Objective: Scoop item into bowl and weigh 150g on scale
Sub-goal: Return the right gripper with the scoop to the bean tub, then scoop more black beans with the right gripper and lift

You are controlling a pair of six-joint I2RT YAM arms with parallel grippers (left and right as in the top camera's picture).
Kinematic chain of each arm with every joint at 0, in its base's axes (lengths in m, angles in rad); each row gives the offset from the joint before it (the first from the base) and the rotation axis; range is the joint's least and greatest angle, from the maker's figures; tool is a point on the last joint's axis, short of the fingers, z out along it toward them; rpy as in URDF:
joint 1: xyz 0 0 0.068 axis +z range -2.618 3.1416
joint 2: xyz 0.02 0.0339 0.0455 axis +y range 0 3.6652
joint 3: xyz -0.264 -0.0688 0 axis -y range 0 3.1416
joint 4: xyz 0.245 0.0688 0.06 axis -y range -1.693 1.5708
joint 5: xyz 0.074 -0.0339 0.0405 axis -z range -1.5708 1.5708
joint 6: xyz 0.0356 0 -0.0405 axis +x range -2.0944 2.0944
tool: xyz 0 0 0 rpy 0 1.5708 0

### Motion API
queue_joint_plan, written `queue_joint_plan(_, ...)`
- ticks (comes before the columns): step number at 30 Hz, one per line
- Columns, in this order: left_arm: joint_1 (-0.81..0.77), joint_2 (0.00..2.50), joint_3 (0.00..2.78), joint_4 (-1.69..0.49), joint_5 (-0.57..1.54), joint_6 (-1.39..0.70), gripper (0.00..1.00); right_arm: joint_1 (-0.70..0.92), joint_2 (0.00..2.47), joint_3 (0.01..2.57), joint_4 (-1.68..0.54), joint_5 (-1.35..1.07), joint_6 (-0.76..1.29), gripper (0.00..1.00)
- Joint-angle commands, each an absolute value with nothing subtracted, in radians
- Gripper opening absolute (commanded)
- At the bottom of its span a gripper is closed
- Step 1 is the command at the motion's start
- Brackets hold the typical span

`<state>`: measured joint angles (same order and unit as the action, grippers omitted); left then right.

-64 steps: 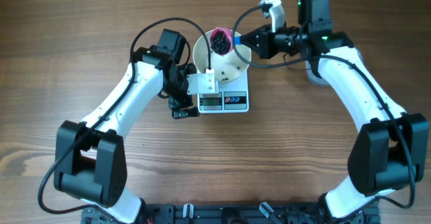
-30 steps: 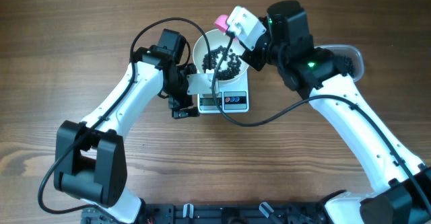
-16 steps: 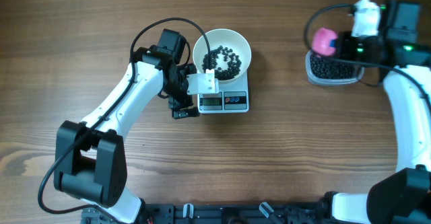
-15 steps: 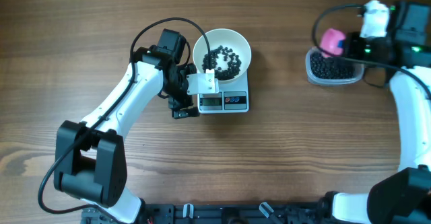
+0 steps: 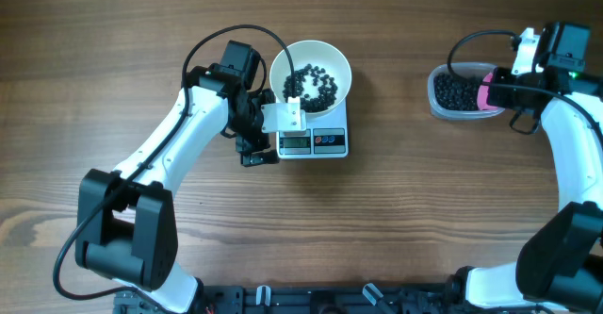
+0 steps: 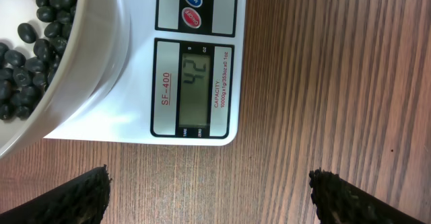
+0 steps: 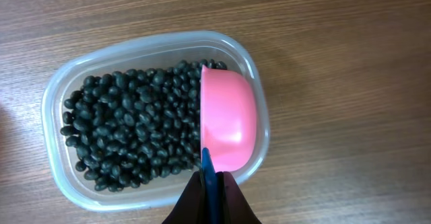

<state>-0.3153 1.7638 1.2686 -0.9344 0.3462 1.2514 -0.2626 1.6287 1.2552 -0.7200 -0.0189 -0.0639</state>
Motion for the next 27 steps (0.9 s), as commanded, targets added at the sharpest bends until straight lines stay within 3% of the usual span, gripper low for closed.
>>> queue_joint_plan(1, -0.319, 1.769, 1.268, -0.934, 0.369, 1.252, 1.0, -0.265, 1.715, 1.236, -0.749, -0.11, -0.05, 0.04)
queue_joint_plan(7, -0.319, 1.769, 1.268, -0.934, 0.369, 1.252, 1.0, -0.266, 1.761, 1.236, -0.78, -0.366, -0.052, 0.04)
queue_joint_plan(11, -0.319, 1.769, 1.268, -0.934, 0.369, 1.252, 1.0, -0.278, 1.76, 1.24, -0.798, -0.396, -0.054, 0.04)
queue_joint_plan(20, -0.319, 1.769, 1.268, -0.934, 0.369, 1.252, 1.0, -0.46, 1.761, 1.24, -0.767, -0.701, -0.049, 0.04)
queue_joint_plan(27, -0.319, 1.769, 1.268, -0.934, 0.369, 1.252, 1.0, -0.454, 1.761, 1.237, -0.804, -0.53, 0.008, 0.04)
